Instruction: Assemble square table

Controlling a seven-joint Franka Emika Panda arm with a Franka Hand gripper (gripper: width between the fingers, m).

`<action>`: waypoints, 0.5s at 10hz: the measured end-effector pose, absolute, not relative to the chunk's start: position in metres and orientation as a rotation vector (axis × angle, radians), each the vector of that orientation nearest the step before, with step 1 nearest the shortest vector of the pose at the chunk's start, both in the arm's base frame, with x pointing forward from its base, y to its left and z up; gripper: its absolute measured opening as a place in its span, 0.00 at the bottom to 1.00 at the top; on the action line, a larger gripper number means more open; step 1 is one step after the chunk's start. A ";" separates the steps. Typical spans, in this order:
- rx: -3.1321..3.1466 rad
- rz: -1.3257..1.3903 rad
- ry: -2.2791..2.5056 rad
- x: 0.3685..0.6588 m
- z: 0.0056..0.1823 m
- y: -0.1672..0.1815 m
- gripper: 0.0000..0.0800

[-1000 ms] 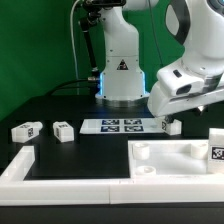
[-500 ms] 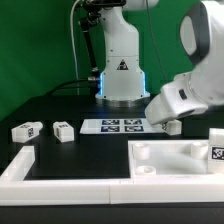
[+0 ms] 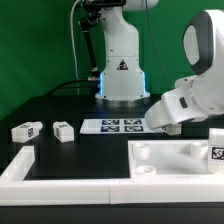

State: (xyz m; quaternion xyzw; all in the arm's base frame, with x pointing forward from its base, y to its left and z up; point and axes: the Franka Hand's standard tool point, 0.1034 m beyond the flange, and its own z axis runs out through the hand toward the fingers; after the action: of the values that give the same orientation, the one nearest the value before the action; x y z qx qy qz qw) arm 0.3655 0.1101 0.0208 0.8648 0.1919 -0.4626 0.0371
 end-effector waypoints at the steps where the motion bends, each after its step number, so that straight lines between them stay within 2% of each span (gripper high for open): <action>1: 2.666 -1.398 0.590 0.366 0.017 0.111 0.81; 5: 2.686 -1.363 0.597 0.359 0.006 0.110 0.81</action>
Offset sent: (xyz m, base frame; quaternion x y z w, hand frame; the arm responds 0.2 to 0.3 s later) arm -0.0148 -0.0003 -0.0109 -0.0316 0.0371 0.0071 0.9988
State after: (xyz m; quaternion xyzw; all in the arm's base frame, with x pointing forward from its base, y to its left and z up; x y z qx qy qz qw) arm 0.3592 0.1098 0.0060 0.8742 0.1942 -0.4437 0.0356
